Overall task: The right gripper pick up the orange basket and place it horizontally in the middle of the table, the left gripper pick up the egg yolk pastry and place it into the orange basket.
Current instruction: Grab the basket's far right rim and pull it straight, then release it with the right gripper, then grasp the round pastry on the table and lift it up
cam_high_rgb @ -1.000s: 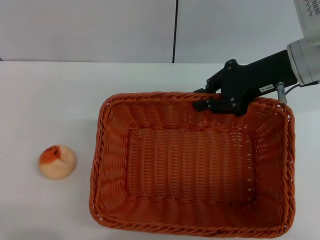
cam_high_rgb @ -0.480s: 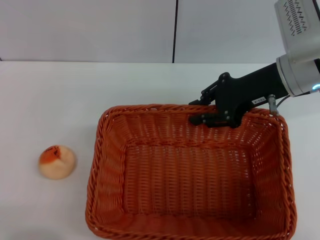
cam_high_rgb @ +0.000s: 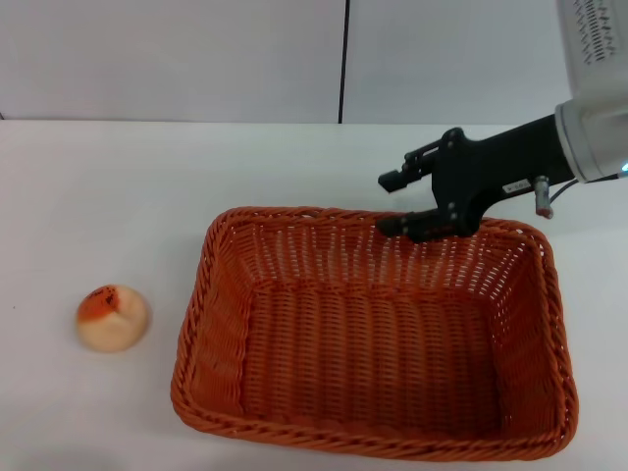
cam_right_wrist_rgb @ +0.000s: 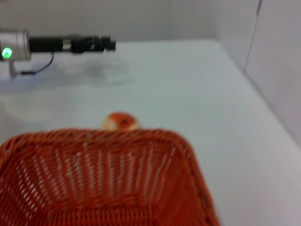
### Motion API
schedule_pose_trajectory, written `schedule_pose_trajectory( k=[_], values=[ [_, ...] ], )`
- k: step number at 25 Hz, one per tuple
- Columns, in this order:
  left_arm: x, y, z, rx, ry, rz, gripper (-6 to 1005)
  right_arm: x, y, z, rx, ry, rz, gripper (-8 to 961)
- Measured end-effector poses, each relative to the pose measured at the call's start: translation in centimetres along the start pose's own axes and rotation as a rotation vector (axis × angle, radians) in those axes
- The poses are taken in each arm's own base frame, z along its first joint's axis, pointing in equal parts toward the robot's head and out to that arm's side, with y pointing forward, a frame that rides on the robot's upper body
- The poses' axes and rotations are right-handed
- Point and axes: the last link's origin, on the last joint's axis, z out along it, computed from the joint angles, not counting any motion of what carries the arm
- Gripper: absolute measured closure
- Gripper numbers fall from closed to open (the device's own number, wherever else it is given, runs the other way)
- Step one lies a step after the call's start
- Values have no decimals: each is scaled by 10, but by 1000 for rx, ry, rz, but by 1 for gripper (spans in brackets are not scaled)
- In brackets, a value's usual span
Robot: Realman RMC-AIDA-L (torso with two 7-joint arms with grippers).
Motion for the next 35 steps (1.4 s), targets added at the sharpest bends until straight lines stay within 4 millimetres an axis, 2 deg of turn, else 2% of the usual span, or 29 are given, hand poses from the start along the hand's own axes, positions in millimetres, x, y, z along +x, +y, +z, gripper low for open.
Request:
schedule_pose_trajectory(
  k=[2,5,9,10,11,13,14,15,16,19,20,21,23,26,30,35],
  values=[
    [0,0,1,-16,-10,8,211,-2,1,-4,11,-25,0,457],
    [0,1,1,-28,-17,11,212,-11,4,-19,51,-131,-1,416],
    [1,1,2,-48,-24,10,212,-22,16,-54,136,-349,14,416],
    [12,-5,3,-138,-46,24,212,-23,20,-64,162,-411,19,416],
    [20,-9,5,-190,-62,41,212,-22,24,-71,183,-459,28,416],
    [20,-9,5,-190,-62,41,212,-15,33,-86,229,-564,68,416],
    [26,-11,6,-227,-77,61,212,-10,37,-92,255,-615,90,416],
    [26,-11,6,-227,-77,61,213,6,44,-103,307,-693,147,416],
    [35,-14,10,-301,-114,110,213,6,44,-103,307,-693,147,416],
    [41,-15,13,-351,-148,147,213,42,59,-112,410,-805,251,416],
    [52,-16,22,-440,-226,206,213,66,69,-114,481,-864,312,416],
    [52,-16,22,-440,-226,206,213,66,69,-114,481,-864,312,416],
    [55,-15,25,-475,-262,225,213,91,81,-114,560,-912,373,416],
    [64,-5,42,-629,-424,340,213,124,99,-111,675,-957,453,416],
    [69,9,55,-752,-558,411,214,149,116,-107,764,-962,525,416],
    [60,32,65,-835,-617,453,214,157,126,-105,787,-949,550,416]
  ],
)
